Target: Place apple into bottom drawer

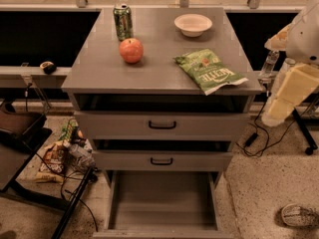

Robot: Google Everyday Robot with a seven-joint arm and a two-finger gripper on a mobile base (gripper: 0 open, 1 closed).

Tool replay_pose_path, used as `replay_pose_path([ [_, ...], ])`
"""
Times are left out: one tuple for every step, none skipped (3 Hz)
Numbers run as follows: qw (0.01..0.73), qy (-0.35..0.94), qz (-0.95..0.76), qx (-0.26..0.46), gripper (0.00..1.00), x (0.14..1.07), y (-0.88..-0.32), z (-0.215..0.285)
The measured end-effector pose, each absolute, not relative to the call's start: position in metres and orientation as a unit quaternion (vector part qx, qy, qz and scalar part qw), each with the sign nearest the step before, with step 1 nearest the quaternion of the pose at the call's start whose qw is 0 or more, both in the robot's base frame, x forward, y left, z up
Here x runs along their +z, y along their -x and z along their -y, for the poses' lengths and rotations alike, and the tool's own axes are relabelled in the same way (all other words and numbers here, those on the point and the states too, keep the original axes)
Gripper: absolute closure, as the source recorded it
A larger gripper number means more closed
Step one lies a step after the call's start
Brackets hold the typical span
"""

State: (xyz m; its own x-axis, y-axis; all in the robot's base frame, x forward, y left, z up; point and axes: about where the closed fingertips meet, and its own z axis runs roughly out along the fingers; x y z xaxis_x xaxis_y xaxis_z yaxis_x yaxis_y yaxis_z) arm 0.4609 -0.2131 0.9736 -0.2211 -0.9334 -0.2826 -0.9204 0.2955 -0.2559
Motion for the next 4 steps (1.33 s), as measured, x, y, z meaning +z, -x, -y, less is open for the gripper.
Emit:
replay_pose_path([
  [0.259,0.578,-0.774,0.026,0.0,0.959,-0.517,0.191],
  [0.314,0.592,-0.741,0.043,0.0,0.953,-0.556,0.169],
  [0.36,0.593,-0.718,0.049,0.0,0.956,-0.592,0.155],
  [0.363,0.592,-0.718,0.048,0.0,0.955,-0.595,0.155],
])
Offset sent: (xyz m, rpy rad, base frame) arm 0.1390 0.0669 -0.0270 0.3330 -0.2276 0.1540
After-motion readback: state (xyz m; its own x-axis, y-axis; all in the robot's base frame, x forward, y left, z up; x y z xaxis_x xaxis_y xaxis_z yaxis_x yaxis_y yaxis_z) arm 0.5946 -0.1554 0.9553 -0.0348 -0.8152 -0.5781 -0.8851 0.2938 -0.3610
